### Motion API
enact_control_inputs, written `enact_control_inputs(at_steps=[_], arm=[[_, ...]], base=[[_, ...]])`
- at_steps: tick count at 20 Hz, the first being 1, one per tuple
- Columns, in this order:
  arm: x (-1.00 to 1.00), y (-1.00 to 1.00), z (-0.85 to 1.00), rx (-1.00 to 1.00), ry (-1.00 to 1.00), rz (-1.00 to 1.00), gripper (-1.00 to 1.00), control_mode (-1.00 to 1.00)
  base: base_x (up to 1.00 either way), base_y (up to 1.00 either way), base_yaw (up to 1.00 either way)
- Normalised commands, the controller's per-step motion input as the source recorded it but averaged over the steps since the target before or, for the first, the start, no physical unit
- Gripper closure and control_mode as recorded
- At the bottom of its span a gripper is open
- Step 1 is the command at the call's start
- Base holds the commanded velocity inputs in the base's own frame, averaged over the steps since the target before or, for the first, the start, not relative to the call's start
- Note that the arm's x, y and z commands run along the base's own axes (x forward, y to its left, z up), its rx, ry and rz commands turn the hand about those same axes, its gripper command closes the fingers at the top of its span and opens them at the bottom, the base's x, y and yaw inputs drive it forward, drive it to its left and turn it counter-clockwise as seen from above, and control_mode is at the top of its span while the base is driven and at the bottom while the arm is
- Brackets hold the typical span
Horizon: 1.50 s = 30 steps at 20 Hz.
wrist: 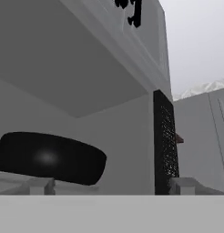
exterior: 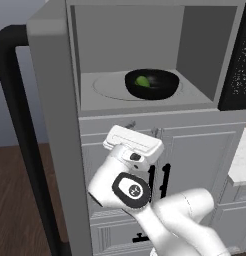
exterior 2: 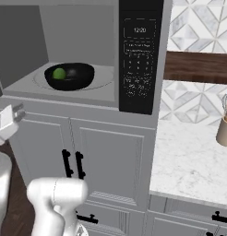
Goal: Pick the avocado from the sink and place it in the bowl. Then pick the bowl and place it in the microwave. Then close the microwave door and press the start button.
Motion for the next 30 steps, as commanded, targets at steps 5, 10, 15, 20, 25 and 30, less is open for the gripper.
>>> enact_control_inputs(at_steps=[5, 10, 15, 20, 25, 30], arm=[[-0.07, 0.79, -0.35, -0.16, -0.03, 0.0, -1.0, -1.0], [-0.01, 1.0, -0.47, -0.14, 0.0, -0.02, -1.0, -1.0], [0.0, 0.96, -0.45, -0.09, 0.0, -0.04, -1.0, -1.0], [-0.01, 0.78, -0.02, -0.08, 0.0, -0.16, -1.0, -1.0], [0.0, 0.74, -0.05, -0.07, 0.0, -0.23, -1.0, -1.0], [0.0, 0.69, -0.12, -0.05, 0.0, -0.23, -1.0, -1.0]], base=[[0.0, 0.0, 0.0], [0.0, 0.0, 0.0], [0.0, 0.0, 0.0], [0.0, 0.0, 0.0], [0.0, 0.0, 0.0], [0.0, 0.0, 0.0]])
